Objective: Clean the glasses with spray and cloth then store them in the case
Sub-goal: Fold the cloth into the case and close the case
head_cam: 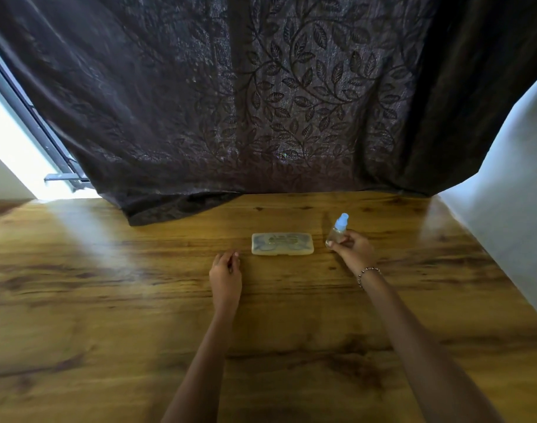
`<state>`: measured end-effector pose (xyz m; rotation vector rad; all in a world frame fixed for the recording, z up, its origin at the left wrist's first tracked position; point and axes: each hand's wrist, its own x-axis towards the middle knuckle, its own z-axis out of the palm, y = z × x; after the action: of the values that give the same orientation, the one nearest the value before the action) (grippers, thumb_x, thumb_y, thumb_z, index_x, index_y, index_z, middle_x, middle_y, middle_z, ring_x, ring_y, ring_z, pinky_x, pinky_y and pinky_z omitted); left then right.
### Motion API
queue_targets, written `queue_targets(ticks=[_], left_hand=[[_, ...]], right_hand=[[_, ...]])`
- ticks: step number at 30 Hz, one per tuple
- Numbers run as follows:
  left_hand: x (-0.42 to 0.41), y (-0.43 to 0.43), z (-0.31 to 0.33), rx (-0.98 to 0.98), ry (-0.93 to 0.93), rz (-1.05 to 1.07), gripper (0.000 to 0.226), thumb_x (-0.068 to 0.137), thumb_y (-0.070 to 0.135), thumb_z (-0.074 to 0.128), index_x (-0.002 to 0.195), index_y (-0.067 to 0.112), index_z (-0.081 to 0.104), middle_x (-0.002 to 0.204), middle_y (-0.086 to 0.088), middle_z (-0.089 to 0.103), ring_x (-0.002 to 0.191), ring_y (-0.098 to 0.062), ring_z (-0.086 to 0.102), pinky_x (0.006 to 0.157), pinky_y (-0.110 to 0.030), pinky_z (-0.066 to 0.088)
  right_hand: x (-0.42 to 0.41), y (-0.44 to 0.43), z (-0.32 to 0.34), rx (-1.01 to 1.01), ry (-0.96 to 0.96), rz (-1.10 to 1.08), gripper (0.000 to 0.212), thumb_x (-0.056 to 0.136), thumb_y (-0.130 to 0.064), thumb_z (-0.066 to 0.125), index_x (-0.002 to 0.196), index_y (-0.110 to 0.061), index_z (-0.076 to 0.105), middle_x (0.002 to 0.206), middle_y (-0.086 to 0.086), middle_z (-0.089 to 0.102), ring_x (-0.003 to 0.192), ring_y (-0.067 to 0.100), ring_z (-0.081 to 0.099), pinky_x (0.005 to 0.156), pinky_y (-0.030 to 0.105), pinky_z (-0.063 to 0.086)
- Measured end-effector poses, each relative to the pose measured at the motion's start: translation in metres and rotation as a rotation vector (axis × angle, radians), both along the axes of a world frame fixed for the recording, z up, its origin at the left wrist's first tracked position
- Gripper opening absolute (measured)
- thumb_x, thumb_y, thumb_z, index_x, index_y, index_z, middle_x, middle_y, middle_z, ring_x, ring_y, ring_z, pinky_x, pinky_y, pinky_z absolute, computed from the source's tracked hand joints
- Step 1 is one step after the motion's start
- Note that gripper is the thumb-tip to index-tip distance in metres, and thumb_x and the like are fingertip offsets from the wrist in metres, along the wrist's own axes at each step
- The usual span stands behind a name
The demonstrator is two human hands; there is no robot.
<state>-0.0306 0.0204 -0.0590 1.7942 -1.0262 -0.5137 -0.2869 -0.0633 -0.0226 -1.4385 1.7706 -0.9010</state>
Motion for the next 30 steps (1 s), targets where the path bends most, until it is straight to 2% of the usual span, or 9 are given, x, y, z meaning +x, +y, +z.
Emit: queue_targets(ticks=[2, 4, 13, 21, 24, 26, 28, 30], left_hand=[[0.0, 0.001, -0.001, -0.003, -0.02, -0.008, 0.026, 0.097, 0.021, 0.048, 0.115, 0.009, 0.064, 0.113, 0.0, 0.06, 0.101, -0.01, 0.053, 0.087, -0.021, 0.04], [0.0, 0.001, -0.001, -0.004, -0.035, -0.012, 0.026, 0.098, 0.021, 0.048, 0.115, 0.009, 0.064, 0.112, 0.0, 0.06, 0.098, -0.006, 0.05, 0.085, -0.018, 0.037], [0.0, 0.002, -0.002, -0.017, -0.044, -0.024, 0.027, 0.098, 0.021, 0.047, 0.117, 0.01, 0.063, 0.115, 0.0, 0.058, 0.1, -0.004, 0.048, 0.087, -0.02, 0.038], [-0.001, 0.003, -0.002, -0.025, -0.036, -0.024, 0.026, 0.097, 0.02, 0.048, 0.116, 0.011, 0.063, 0.115, -0.001, 0.059, 0.1, -0.006, 0.05, 0.088, -0.022, 0.04], [-0.001, 0.003, -0.001, -0.022, -0.027, -0.03, 0.025, 0.097, 0.02, 0.048, 0.115, 0.012, 0.063, 0.113, 0.001, 0.059, 0.098, -0.005, 0.05, 0.086, -0.021, 0.04], [-0.001, 0.003, -0.003, -0.019, -0.029, -0.027, 0.025, 0.097, 0.02, 0.048, 0.115, 0.013, 0.063, 0.113, 0.002, 0.058, 0.098, -0.005, 0.05, 0.087, -0.021, 0.04], [-0.002, 0.002, -0.004, -0.013, -0.024, -0.024, 0.025, 0.097, 0.021, 0.049, 0.116, 0.013, 0.063, 0.112, 0.004, 0.058, 0.098, -0.005, 0.05, 0.086, -0.021, 0.04], [-0.002, 0.002, -0.004, -0.015, -0.024, -0.018, 0.024, 0.097, 0.021, 0.049, 0.113, 0.012, 0.064, 0.11, 0.004, 0.058, 0.098, -0.008, 0.053, 0.084, -0.021, 0.039]], right_hand=[[0.003, -0.001, -0.002, -0.004, 0.027, 0.006, 0.034, 0.075, -0.026, 0.079, 0.102, -0.012, 0.065, 0.087, -0.001, 0.063, 0.081, 0.015, 0.06, 0.059, 0.019, 0.038], [0.005, -0.001, -0.004, 0.004, 0.042, 0.004, 0.039, 0.075, -0.027, 0.079, 0.108, -0.011, 0.065, 0.09, -0.001, 0.064, 0.083, 0.016, 0.061, 0.063, 0.022, 0.04], [0.006, 0.002, -0.012, 0.017, 0.044, -0.018, 0.042, 0.076, -0.024, 0.079, 0.113, -0.011, 0.064, 0.099, 0.002, 0.066, 0.084, 0.013, 0.059, 0.057, 0.013, 0.038], [0.006, 0.002, -0.017, 0.021, 0.036, -0.02, 0.046, 0.076, -0.025, 0.079, 0.117, -0.011, 0.063, 0.103, 0.003, 0.066, 0.085, 0.012, 0.058, 0.059, 0.012, 0.038], [0.005, 0.004, -0.012, 0.024, 0.022, -0.027, 0.056, 0.073, -0.024, 0.081, 0.122, -0.013, 0.057, 0.104, 0.003, 0.066, 0.087, 0.014, 0.062, 0.063, 0.016, 0.044], [0.005, 0.011, -0.01, 0.002, -0.02, -0.058, 0.061, 0.071, -0.022, 0.083, 0.124, -0.014, 0.052, 0.103, 0.002, 0.064, 0.084, 0.015, 0.064, 0.061, 0.017, 0.046], [0.008, 0.024, -0.011, -0.064, 0.001, -0.095, 0.05, 0.074, -0.021, 0.08, 0.116, -0.012, 0.052, 0.095, 0.0, 0.063, 0.076, 0.01, 0.061, 0.056, 0.014, 0.044], [0.013, 0.041, -0.015, -0.163, 0.101, -0.071, 0.027, 0.082, -0.022, 0.072, 0.102, -0.013, 0.056, 0.081, -0.006, 0.061, 0.068, 0.003, 0.058, 0.052, 0.01, 0.04]])
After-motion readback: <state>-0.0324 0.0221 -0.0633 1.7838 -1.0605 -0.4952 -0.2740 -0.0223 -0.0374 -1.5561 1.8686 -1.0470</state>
